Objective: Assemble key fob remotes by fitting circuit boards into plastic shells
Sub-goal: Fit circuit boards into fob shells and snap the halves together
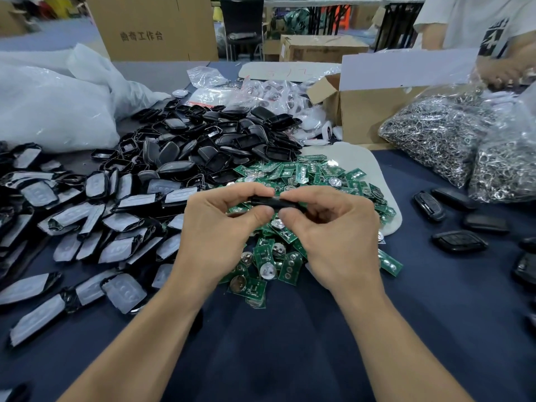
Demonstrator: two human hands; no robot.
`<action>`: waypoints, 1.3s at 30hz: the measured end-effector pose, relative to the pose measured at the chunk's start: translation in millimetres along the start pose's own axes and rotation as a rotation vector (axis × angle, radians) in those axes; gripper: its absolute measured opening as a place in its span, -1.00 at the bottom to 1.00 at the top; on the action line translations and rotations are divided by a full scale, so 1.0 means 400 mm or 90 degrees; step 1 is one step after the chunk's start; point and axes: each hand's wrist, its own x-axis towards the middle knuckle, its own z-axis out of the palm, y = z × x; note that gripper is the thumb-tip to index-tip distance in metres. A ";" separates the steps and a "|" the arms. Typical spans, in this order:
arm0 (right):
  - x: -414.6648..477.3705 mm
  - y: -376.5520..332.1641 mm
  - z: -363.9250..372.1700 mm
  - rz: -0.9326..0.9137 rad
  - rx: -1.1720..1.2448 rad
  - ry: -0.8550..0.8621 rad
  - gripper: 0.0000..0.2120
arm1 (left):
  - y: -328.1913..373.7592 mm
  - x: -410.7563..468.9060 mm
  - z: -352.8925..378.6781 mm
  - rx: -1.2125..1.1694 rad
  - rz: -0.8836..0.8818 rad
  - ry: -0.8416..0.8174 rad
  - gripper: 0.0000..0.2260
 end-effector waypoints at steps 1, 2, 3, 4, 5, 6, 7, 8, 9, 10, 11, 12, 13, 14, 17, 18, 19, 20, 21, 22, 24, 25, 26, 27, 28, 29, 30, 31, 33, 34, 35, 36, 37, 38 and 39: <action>0.000 0.000 0.000 -0.003 0.007 -0.003 -0.77 | 0.003 -0.002 0.002 -0.002 0.003 -0.016 -0.71; 0.000 0.001 -0.001 -0.003 0.012 -0.006 -0.77 | 0.005 -0.005 0.005 -0.005 0.009 -0.028 -0.74; 0.000 0.000 -0.001 -0.003 0.016 -0.008 -0.77 | 0.007 -0.007 0.006 -0.006 0.014 -0.030 -0.76; -0.001 -0.001 0.000 -0.001 0.019 -0.009 -0.76 | 0.007 -0.008 0.007 -0.005 0.017 -0.024 -0.76; -0.001 -0.003 0.001 0.001 0.021 -0.009 -0.74 | 0.006 -0.009 0.007 -0.001 0.014 -0.013 -0.75; -0.002 -0.004 0.002 0.004 0.024 -0.008 -0.73 | 0.005 -0.009 0.006 0.006 0.011 -0.003 -0.73; -0.003 -0.004 0.003 0.008 0.028 -0.006 -0.72 | 0.004 -0.009 0.005 0.012 0.008 0.004 -0.72; -0.003 -0.005 0.003 0.013 0.031 -0.004 -0.71 | 0.004 -0.009 0.005 0.014 0.006 0.007 -0.71; -0.004 -0.005 0.004 0.018 0.034 -0.004 -0.71 | 0.005 -0.009 0.005 0.014 0.006 0.007 -0.70; -0.004 -0.005 0.004 0.024 0.037 -0.005 -0.72 | 0.005 -0.010 0.004 0.013 0.007 0.005 -0.70; -0.004 -0.004 0.004 0.029 0.039 -0.007 -0.73 | 0.005 -0.011 0.004 0.014 0.006 0.005 -0.70; -0.004 -0.004 0.003 0.034 0.041 -0.010 -0.74 | 0.005 -0.011 0.004 0.017 0.007 0.006 -0.70; -0.004 -0.003 0.004 0.039 0.042 -0.012 -0.74 | 0.005 -0.011 0.004 0.019 0.010 0.006 -0.70; -0.005 -0.003 0.004 0.044 0.043 -0.015 -0.75 | 0.005 -0.012 0.005 0.019 0.014 0.007 -0.70; -0.002 0.001 0.003 0.050 0.046 -0.020 -0.76 | 0.005 -0.012 0.006 0.019 0.024 0.007 -0.65; -0.001 0.003 0.003 0.050 0.044 -0.022 -0.76 | 0.003 -0.011 0.007 0.014 0.021 0.004 -0.66; 0.000 0.005 0.002 0.050 0.042 -0.024 -0.77 | 0.000 -0.011 0.007 0.002 0.013 0.002 -0.68; 0.001 0.007 0.002 0.054 0.041 -0.024 -0.77 | -0.002 -0.010 0.008 -0.014 -0.001 -0.001 -0.68; 0.002 0.007 0.002 0.061 0.047 -0.022 -0.76 | -0.003 -0.009 0.008 -0.027 -0.015 -0.005 -0.66; 0.004 0.008 0.003 0.071 0.058 -0.019 -0.74 | -0.005 -0.008 0.007 -0.032 -0.025 -0.011 -0.63; 0.010 0.009 0.002 0.095 0.098 -0.016 -0.71 | -0.010 -0.004 0.006 -0.023 -0.030 -0.010 -0.56; 0.014 0.010 0.000 0.109 0.128 -0.014 -0.70 | -0.012 -0.004 0.005 -0.019 -0.032 0.002 -0.55; 0.016 0.009 -0.002 0.122 0.160 -0.012 -0.69 | -0.015 -0.002 0.004 -0.019 -0.035 0.019 -0.57; 0.018 0.009 -0.004 0.134 0.190 -0.016 -0.68 | -0.016 -0.002 0.004 -0.022 -0.040 0.035 -0.60; 0.018 0.008 -0.005 0.145 0.217 -0.025 -0.69 | -0.018 -0.002 0.004 -0.029 -0.043 0.046 -0.62; 0.018 0.007 -0.005 0.156 0.241 -0.037 -0.70 | -0.017 -0.003 0.005 -0.040 -0.043 0.051 -0.65; 0.016 0.006 -0.005 0.170 0.266 -0.048 -0.71 | -0.014 -0.004 0.007 -0.054 -0.039 0.052 -0.66; 0.015 0.005 -0.005 0.185 0.292 -0.057 -0.71 | -0.010 -0.004 0.008 -0.066 -0.031 0.053 -0.67; 0.017 0.006 -0.008 0.206 0.332 -0.069 -0.71 | -0.005 -0.005 0.010 -0.083 -0.013 0.052 -0.69; 0.017 0.009 -0.009 0.211 0.343 -0.071 -0.71 | -0.004 -0.005 0.010 -0.085 -0.006 0.052 -0.70; 0.018 0.009 -0.010 0.214 0.350 -0.075 -0.71 | -0.002 -0.005 0.011 -0.082 -0.002 0.053 -0.69; 0.018 0.009 -0.010 0.219 0.357 -0.080 -0.71 | -0.003 -0.006 0.011 -0.075 0.001 0.058 -0.68; 0.018 0.010 -0.011 0.229 0.358 -0.086 -0.72 | -0.004 -0.006 0.011 -0.063 0.002 0.065 -0.66; 0.018 0.011 -0.014 0.246 0.351 -0.092 -0.72 | -0.004 -0.008 0.011 -0.044 -0.001 0.076 -0.63; 0.021 0.010 -0.021 0.271 0.349 -0.088 -0.73 | -0.003 -0.008 0.009 -0.021 -0.011 0.086 -0.59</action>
